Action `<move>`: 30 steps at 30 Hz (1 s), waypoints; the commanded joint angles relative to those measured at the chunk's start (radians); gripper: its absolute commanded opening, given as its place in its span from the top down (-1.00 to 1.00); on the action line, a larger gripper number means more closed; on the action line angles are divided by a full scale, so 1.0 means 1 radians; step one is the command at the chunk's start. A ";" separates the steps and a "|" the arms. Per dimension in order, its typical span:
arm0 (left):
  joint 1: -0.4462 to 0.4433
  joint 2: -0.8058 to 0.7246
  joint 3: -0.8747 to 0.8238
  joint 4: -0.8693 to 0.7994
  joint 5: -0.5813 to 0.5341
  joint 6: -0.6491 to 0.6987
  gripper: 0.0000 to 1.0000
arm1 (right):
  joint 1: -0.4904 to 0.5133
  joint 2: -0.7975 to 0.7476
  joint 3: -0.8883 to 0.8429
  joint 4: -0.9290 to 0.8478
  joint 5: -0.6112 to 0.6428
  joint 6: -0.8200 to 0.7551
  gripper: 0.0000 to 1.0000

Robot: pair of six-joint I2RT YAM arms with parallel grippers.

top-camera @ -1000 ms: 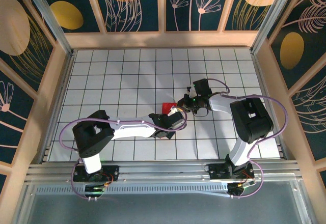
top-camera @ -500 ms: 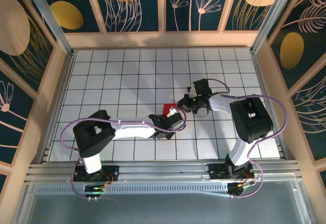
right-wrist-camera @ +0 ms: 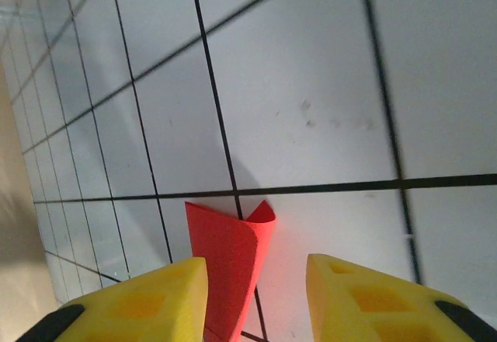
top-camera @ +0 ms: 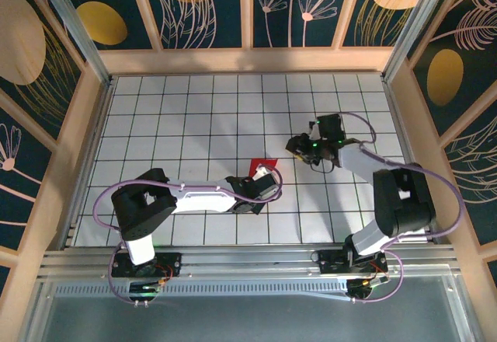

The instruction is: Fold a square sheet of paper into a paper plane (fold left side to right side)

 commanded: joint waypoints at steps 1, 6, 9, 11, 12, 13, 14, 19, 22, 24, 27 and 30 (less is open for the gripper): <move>-0.002 0.005 -0.012 0.041 0.029 -0.017 0.94 | -0.065 -0.078 -0.043 -0.082 0.061 -0.057 0.20; 0.000 0.008 -0.028 0.089 0.065 -0.024 1.00 | -0.136 -0.139 -0.083 -0.122 0.066 -0.091 0.17; 0.004 0.002 -0.038 0.118 0.092 -0.034 1.00 | -0.152 -0.156 -0.101 -0.129 0.055 -0.102 0.17; 0.014 -0.006 -0.052 0.153 0.135 -0.038 1.00 | -0.156 -0.164 -0.112 -0.126 0.044 -0.105 0.16; 0.020 -0.012 -0.053 0.177 0.163 -0.043 1.00 | -0.156 -0.169 -0.117 -0.124 0.039 -0.105 0.15; 0.029 -0.019 -0.083 0.198 0.191 -0.044 1.00 | -0.156 -0.175 -0.122 -0.120 0.034 -0.105 0.14; 0.039 -0.025 -0.092 0.210 0.215 -0.044 1.00 | -0.156 -0.179 -0.126 -0.118 0.030 -0.104 0.14; 0.121 -0.073 -0.167 0.317 0.394 -0.047 1.00 | -0.157 -0.201 -0.149 -0.099 0.010 -0.102 0.10; 0.165 -0.086 -0.199 0.380 0.507 -0.057 1.00 | -0.156 -0.212 -0.157 -0.086 -0.009 -0.101 0.10; 0.191 -0.082 -0.214 0.420 0.581 -0.067 1.00 | -0.156 -0.216 -0.162 -0.076 -0.022 -0.100 0.10; 0.233 -0.066 -0.231 0.478 0.696 -0.092 1.00 | -0.157 -0.216 -0.172 -0.059 -0.049 -0.100 0.09; 0.264 -0.055 -0.251 0.554 0.772 -0.131 1.00 | -0.149 -0.217 -0.187 -0.038 -0.084 -0.102 0.09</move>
